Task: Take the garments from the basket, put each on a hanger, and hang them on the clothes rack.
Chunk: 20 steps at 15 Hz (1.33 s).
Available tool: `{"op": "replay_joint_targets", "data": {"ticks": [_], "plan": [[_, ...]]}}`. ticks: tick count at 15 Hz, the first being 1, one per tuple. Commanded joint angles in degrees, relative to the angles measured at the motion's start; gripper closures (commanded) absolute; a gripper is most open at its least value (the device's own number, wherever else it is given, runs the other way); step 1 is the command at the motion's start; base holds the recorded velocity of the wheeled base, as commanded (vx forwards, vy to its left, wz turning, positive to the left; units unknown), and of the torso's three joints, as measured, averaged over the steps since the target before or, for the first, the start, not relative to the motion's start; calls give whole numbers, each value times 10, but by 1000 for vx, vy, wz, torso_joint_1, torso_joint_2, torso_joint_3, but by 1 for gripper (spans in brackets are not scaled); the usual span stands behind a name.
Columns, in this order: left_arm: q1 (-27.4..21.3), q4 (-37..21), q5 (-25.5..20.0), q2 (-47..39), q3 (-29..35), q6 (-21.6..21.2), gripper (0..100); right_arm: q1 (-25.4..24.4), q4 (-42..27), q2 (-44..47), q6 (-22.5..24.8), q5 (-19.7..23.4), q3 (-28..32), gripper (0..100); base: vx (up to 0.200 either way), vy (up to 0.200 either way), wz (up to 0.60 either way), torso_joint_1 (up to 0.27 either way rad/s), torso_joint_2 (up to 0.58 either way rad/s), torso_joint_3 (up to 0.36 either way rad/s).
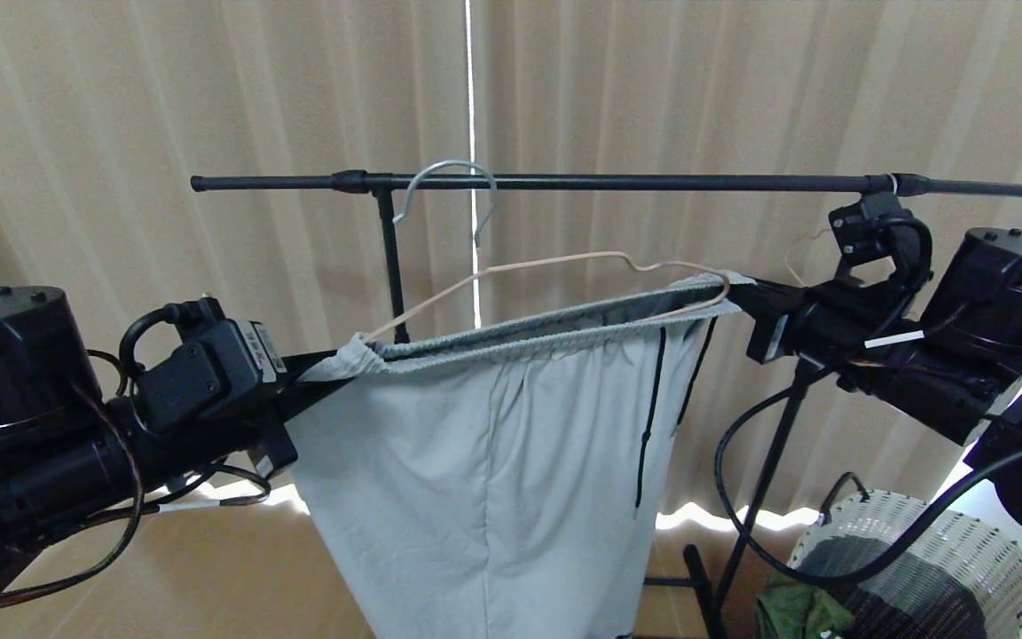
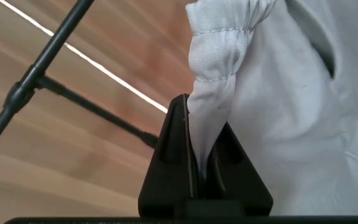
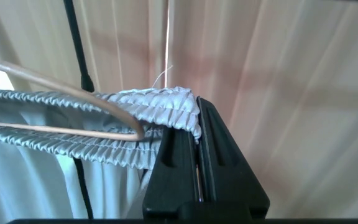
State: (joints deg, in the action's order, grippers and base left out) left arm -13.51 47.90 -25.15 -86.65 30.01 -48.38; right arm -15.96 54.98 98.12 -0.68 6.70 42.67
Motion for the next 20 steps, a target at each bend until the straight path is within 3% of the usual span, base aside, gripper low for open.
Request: {"op": "replay_joint_targets", "data": {"ticks": [1, 7, 12, 14, 18, 20], "plan": [[9, 0, 0, -1, -7, -3, 100, 0, -12, -2, 14, 1, 16, 100, 0, 0, 0, 0, 0, 0], [8, -1, 0, 0, -27, -27, 100, -6, -116, -10, 90, 0, 73, 100, 0, 0, 0, 0, 0, 0], [-7, 0, 0, -12, -16, -29, 100, -44, -218, -9, 133, -2, 142, 100, 0, 0, 0, 0, 0, 0], [-15, -2, 13, -13, 1, -36, 100, -46, -329, -9, 160, -38, 212, 100, 0, 0, 0, 0, 0, 0], [-14, -35, 24, -18, 3, -66, 100, -43, -419, -27, 163, -89, 254, 100, 0, 0, 0, 0, 0, 0], [-22, -36, 28, -24, 17, -66, 100, -48, -451, -28, 166, -90, 268, 100, 0, 0, 0, 0, 0, 0]]}}
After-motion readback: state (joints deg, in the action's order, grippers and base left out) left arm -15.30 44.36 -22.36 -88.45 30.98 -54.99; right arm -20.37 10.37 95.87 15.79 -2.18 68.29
